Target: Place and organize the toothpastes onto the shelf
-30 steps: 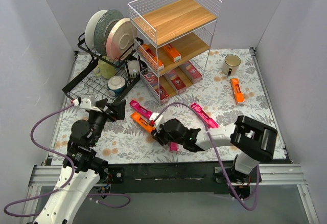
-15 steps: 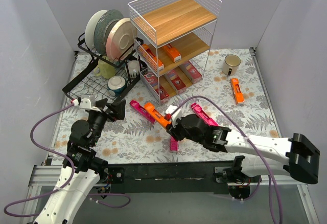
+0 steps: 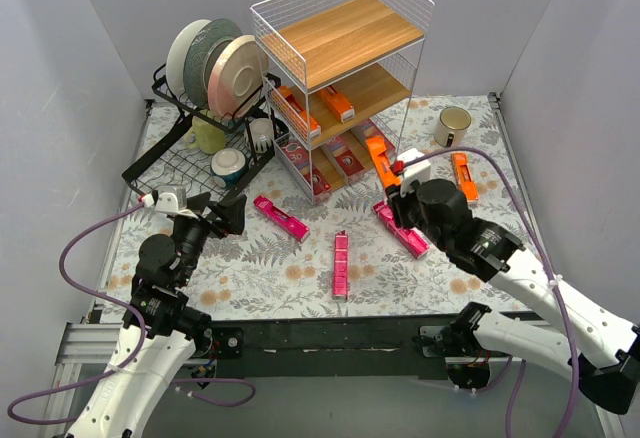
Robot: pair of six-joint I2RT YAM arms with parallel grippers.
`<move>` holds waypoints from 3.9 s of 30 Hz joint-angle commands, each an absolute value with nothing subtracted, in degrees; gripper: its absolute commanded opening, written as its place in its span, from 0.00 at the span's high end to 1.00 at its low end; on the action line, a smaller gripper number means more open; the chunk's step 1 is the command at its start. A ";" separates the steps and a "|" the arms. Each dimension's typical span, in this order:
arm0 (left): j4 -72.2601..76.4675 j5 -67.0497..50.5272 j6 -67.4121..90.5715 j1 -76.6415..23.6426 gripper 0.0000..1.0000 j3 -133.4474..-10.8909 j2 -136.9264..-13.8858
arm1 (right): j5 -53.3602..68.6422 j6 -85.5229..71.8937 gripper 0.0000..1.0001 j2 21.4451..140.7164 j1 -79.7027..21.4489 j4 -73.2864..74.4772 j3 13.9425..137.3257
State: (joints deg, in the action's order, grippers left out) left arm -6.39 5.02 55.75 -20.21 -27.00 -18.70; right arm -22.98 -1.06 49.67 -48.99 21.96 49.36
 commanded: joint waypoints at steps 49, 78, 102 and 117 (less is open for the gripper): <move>-6.06 4.13 55.11 -19.95 0.02 -28.74 -18.55 | 15.91 11.51 0.70 93.07 -21.88 -0.88 87.62; -6.06 4.13 55.02 -19.95 0.02 -28.65 -17.75 | 8.53 11.34 0.69 93.96 -25.40 2.37 89.65; -6.15 4.13 55.02 -19.95 0.02 -28.74 -17.49 | 14.68 13.45 0.62 97.47 -22.33 9.58 93.16; -6.24 3.96 55.02 -19.95 0.02 -28.74 -17.49 | 12.13 11.78 0.30 95.46 -22.32 8.88 91.49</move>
